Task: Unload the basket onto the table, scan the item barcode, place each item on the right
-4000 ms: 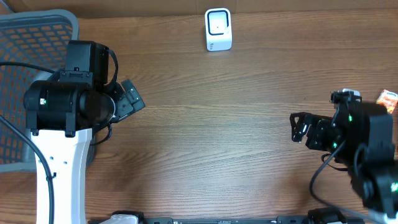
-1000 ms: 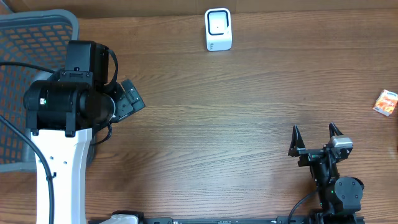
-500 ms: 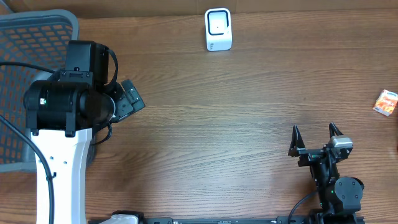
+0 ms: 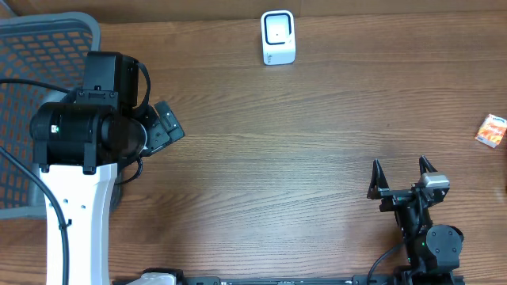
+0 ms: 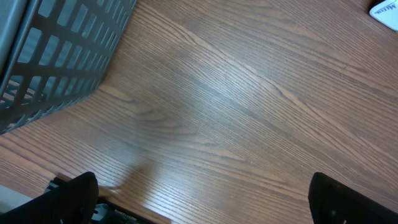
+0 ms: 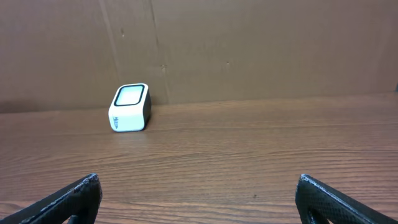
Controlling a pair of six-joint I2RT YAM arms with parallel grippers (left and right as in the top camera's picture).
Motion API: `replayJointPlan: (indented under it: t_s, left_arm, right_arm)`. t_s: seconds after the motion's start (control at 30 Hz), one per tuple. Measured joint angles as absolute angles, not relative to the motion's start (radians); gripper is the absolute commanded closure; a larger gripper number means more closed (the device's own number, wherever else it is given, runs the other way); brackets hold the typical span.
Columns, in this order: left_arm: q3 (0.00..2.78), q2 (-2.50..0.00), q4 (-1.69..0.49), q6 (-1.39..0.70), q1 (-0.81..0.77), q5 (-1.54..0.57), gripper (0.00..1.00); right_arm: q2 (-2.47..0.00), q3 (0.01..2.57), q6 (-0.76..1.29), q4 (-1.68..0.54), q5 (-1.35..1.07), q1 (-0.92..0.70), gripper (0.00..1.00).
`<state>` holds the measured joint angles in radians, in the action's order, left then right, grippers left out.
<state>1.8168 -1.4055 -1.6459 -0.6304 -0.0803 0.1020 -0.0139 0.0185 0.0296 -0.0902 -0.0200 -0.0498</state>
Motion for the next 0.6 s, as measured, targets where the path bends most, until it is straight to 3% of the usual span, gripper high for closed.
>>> replayJointPlan:
  t_s: [0.6]
  left_arm:
    - [1.817, -1.406, -1.646, -0.63, -0.08, 0.102, 0.0]
  right_arm:
    - [-0.014, 0.019, -0.03, -0.091, -0.01, -0.05, 0.0]
